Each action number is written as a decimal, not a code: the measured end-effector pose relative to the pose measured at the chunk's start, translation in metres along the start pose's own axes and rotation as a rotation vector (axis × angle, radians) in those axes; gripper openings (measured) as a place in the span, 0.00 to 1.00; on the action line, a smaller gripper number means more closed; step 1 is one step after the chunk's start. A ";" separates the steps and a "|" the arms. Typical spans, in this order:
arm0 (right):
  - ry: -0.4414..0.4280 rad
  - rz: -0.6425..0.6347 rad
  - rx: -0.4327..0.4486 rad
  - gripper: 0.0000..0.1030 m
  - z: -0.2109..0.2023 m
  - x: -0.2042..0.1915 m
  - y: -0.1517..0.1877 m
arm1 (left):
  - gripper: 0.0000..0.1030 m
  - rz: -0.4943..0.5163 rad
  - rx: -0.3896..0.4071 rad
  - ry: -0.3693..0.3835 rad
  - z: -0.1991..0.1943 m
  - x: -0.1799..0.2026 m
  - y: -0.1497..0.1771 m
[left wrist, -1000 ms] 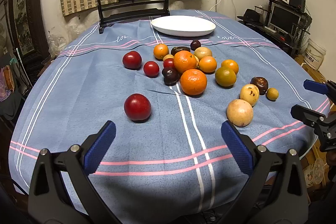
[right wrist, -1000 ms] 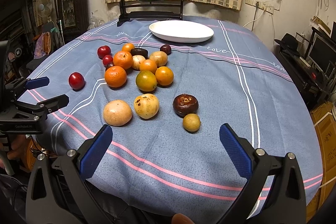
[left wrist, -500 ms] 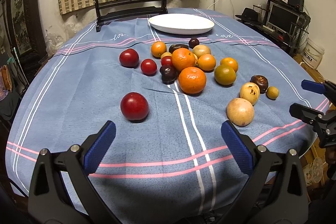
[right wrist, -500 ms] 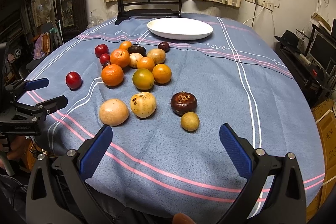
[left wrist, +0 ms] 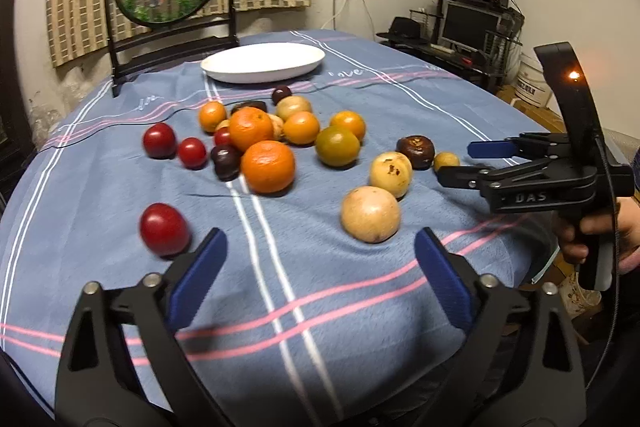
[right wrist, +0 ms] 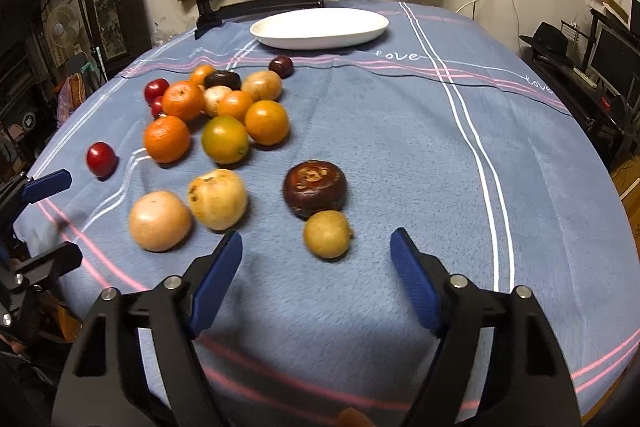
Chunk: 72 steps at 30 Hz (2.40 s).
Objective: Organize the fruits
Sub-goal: 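Grasp the small yellow fruit with the right tool while the left tool grasps the pale pear, then carry both fruits to the white plate and open both tools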
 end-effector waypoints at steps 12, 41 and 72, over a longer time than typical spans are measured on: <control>-0.002 -0.008 -0.016 0.51 0.013 0.007 0.002 | 0.56 0.004 -0.080 0.125 0.027 0.020 -0.006; 0.002 -0.057 -0.008 0.29 0.010 0.001 0.004 | 0.43 0.010 -0.151 0.143 0.048 0.027 -0.003; -0.130 -0.021 0.115 0.29 0.117 0.032 -0.236 | 0.43 -0.231 -0.178 0.052 0.184 -0.125 -0.231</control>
Point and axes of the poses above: each gripper's, at about its wrist camera, not at the fingertips, and z roughly the way its jaws point, x to its right, y to its underside, the point moved 7 cm from there along z, roughly the way its jaws point, and after that the axes turned 3 degrees about -z, right-handed, at the moved point
